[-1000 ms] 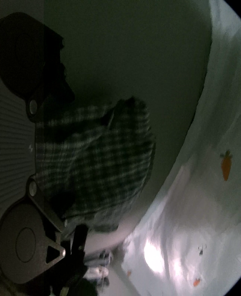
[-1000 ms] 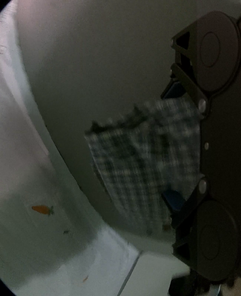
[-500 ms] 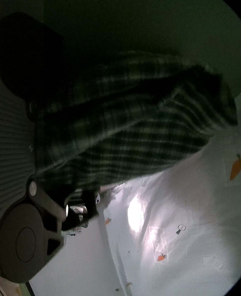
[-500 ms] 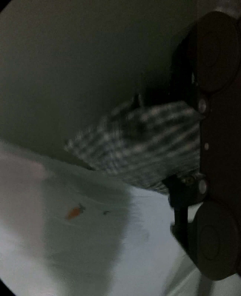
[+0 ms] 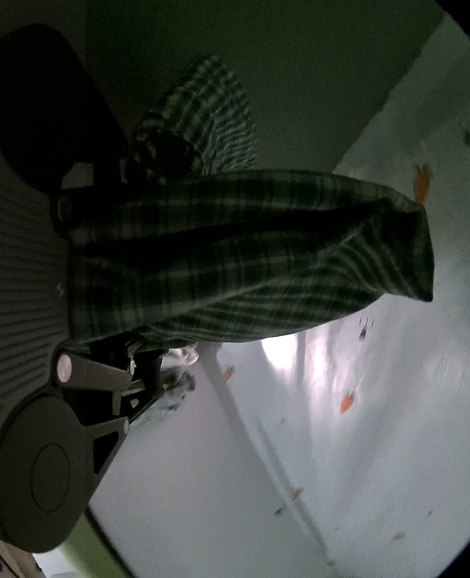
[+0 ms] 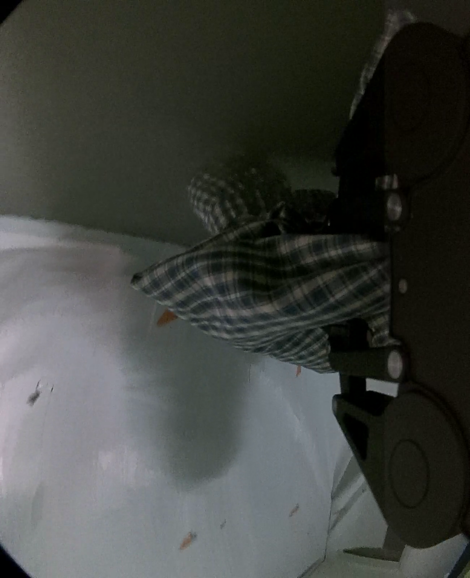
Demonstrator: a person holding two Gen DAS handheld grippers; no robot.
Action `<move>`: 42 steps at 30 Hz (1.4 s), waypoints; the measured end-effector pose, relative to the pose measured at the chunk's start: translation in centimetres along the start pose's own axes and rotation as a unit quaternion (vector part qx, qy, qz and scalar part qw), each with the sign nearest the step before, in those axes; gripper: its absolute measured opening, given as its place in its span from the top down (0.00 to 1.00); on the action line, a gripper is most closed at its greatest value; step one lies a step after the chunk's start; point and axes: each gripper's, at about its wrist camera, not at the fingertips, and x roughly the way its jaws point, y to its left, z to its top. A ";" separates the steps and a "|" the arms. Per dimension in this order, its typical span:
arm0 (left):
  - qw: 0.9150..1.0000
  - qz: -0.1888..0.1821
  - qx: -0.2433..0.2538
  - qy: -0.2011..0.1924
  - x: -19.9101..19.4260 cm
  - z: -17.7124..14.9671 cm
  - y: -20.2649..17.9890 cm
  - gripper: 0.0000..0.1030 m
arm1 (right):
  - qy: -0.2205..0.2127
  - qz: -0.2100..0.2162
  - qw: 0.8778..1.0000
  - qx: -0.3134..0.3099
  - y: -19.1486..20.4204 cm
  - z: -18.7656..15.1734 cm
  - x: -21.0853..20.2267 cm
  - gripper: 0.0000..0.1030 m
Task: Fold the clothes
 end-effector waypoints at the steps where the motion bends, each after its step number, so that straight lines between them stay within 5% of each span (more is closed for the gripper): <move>1: 1.000 -0.004 0.006 0.003 -0.1 -0.4 -0.7 0.52 | -0.006 0.003 1.000 -0.001 0.4 -0.6 -1.0 0.68; 14: 0.991 -0.066 0.013 0.115 5.4 -7.5 -7.6 0.52 | -0.106 -0.038 0.993 0.030 1.0 -6.1 -16.0 0.68; 23: 0.977 -0.124 0.070 0.156 17.7 -10.4 -18.0 0.52 | -0.159 -0.040 0.987 -0.007 2.8 -0.3 -29.6 0.68; 30: 0.965 -0.197 0.149 0.086 30.8 -9.5 -33.9 0.51 | -0.174 -0.011 0.977 -0.125 11.5 11.3 -41.7 0.68; 33: 0.955 -0.239 0.172 0.046 36.1 -8.6 -41.0 0.50 | -0.189 -0.002 0.960 -0.208 17.5 16.8 -46.7 0.68; 38: 0.938 -0.280 0.201 -0.027 43.9 -7.8 -50.6 0.47 | -0.216 -0.028 0.911 -0.350 27.2 23.6 -53.1 0.67; 42: 0.944 -0.245 0.216 -0.054 49.5 -8.0 -54.3 0.47 | -0.234 -0.091 0.876 -0.413 30.4 27.7 -55.2 0.64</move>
